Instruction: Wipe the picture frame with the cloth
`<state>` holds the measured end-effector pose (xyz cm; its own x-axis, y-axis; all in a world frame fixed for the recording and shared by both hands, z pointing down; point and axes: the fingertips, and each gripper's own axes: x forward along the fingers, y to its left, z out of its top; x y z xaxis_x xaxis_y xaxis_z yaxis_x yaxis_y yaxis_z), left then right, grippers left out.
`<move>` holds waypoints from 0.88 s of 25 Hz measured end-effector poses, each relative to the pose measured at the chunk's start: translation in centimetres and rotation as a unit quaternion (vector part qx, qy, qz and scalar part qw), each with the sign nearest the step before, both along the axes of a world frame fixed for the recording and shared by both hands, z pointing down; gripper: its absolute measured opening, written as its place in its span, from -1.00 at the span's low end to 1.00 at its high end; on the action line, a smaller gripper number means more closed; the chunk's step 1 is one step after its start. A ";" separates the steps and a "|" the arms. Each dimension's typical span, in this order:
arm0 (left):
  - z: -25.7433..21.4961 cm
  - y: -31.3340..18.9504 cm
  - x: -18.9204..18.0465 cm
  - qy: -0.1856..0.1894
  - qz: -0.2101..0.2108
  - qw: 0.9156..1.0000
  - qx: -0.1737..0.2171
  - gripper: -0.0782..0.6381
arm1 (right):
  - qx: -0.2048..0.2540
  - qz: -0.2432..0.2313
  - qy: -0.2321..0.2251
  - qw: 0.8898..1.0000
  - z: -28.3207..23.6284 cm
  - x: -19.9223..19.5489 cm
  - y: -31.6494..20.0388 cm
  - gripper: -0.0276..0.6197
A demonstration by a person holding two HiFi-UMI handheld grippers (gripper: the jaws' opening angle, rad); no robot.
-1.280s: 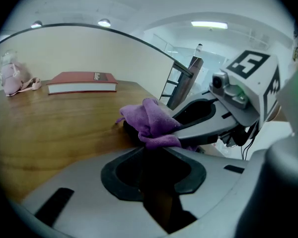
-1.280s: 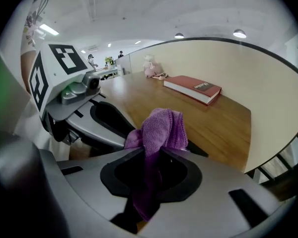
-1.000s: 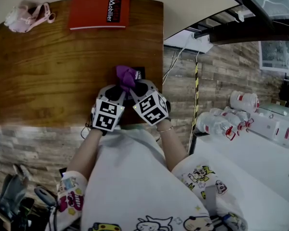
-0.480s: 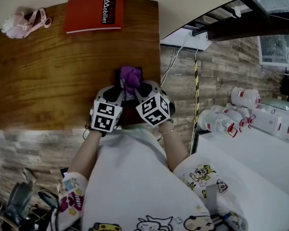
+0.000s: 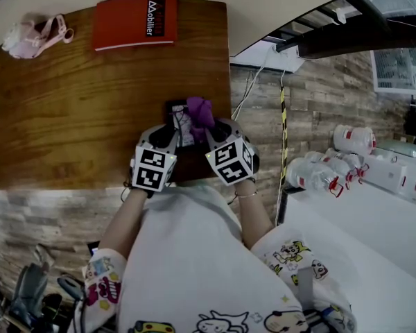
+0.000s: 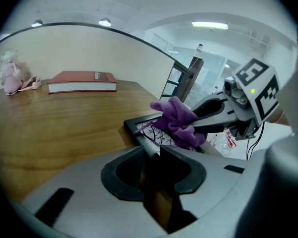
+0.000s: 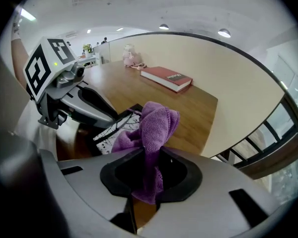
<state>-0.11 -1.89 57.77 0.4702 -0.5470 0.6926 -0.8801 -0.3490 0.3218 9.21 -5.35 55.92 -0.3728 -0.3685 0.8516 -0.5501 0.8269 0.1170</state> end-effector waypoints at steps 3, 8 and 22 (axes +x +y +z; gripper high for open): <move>0.0 0.0 -0.1 0.000 0.000 1.000 0.000 -0.52 | -0.008 0.028 0.016 0.999 0.9 2.4 -0.3 -0.71; 0.0 0.0 0.0 0.001 0.000 1.000 -0.001 -0.52 | -0.012 0.063 0.025 0.998 1.2 5.5 -0.5 -0.71; 0.1 0.0 -0.1 0.002 -0.001 1.000 -0.003 -0.52 | -0.126 0.164 -0.233 0.950 -5.4 1.4 2.0 -0.71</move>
